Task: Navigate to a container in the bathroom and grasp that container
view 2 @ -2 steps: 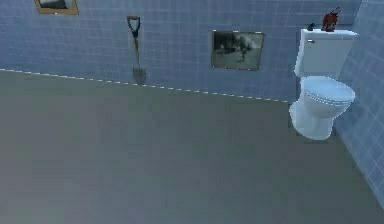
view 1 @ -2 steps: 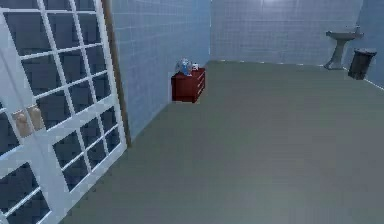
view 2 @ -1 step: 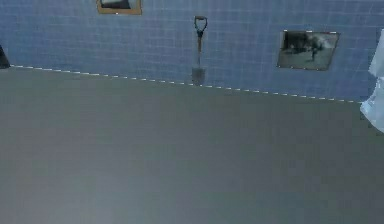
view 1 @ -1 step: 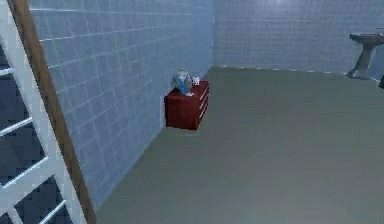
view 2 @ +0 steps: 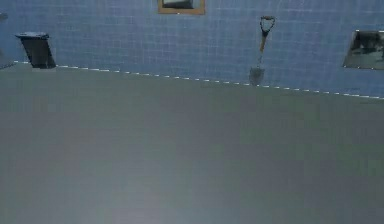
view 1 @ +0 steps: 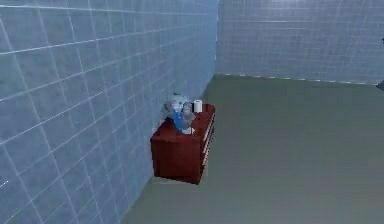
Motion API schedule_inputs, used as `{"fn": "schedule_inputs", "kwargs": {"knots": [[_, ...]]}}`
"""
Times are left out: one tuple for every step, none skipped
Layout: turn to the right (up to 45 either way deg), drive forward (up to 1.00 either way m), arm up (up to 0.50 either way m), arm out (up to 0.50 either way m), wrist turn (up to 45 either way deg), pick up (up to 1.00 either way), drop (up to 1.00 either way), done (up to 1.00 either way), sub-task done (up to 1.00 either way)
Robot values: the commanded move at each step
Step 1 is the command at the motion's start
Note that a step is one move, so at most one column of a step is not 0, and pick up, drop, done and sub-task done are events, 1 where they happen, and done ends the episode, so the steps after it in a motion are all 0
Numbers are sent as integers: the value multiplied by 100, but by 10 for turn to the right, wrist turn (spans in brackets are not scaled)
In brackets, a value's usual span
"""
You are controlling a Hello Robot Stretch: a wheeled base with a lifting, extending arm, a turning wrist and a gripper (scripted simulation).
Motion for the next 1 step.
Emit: {"fn": "schedule_inputs", "kwargs": {"knots": [[0, 90, 0, 0, 0, 0, 0, 0, 0]]}}
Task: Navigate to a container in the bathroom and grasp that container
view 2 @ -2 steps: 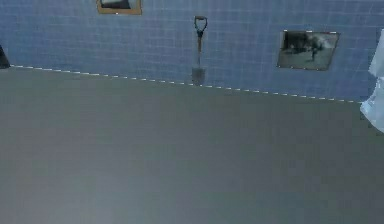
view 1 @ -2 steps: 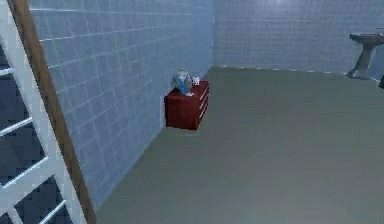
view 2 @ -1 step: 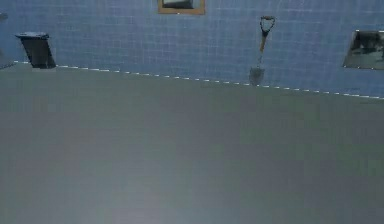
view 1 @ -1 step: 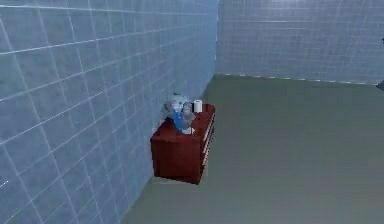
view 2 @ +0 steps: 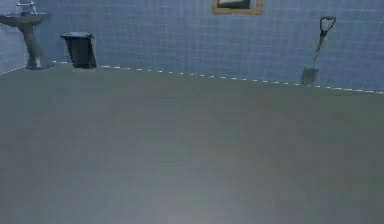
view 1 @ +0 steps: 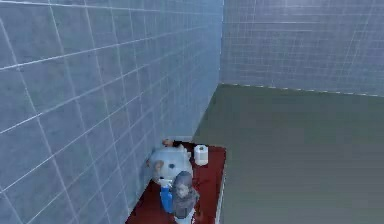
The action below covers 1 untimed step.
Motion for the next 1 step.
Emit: {"fn": "schedule_inputs", "kwargs": {"knots": [[-450, 0, 0, 0, 0, 0, 0, 0, 0]]}}
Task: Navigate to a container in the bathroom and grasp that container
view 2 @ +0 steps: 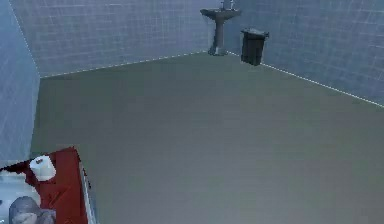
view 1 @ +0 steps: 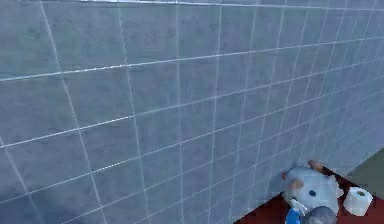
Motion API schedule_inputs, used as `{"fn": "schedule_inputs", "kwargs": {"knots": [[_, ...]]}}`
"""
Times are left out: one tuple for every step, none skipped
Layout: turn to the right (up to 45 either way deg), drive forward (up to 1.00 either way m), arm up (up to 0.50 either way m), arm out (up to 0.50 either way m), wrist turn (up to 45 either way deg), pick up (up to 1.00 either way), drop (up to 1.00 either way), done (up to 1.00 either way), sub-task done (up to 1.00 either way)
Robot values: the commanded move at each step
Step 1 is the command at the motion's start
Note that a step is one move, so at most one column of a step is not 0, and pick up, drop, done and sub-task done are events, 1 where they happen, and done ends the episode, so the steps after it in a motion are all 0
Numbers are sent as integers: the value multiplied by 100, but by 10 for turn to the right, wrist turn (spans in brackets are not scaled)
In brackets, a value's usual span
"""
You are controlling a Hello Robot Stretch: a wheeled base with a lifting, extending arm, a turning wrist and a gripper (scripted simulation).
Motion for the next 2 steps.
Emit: {"fn": "schedule_inputs", "kwargs": {"knots": [[-450, 0, 0, 0, 0, 0, 0, 0, 0], [0, 0, 50, 0, 0, 0, 0, 0, 0]]}}
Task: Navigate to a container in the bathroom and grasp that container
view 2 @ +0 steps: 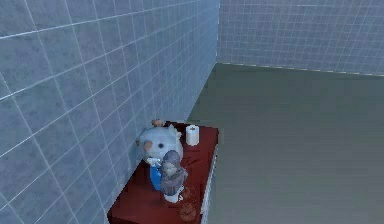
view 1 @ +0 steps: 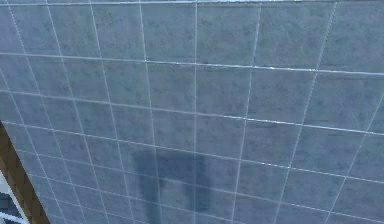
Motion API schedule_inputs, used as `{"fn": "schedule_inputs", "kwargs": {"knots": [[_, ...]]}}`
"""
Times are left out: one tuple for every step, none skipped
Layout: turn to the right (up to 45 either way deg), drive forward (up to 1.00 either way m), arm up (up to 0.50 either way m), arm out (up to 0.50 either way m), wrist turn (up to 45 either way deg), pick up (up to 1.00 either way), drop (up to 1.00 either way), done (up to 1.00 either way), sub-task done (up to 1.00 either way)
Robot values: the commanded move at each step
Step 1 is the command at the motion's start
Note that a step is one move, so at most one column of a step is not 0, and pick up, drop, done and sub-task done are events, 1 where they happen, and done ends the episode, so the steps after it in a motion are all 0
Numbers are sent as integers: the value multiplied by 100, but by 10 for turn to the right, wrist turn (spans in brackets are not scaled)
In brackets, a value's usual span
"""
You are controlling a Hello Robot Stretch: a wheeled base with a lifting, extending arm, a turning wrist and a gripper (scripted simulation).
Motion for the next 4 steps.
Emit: {"fn": "schedule_inputs", "kwargs": {"knots": [[0, 0, 6, 0, 0, 0, 0, 0, 0], [0, 0, 0, 48, 0, 0, 0, 0, 0], [0, 0, 0, 0, 450, 0, 0, 0, 0], [0, 0, 0, 0, 450, 0, 0, 0, 0]]}}
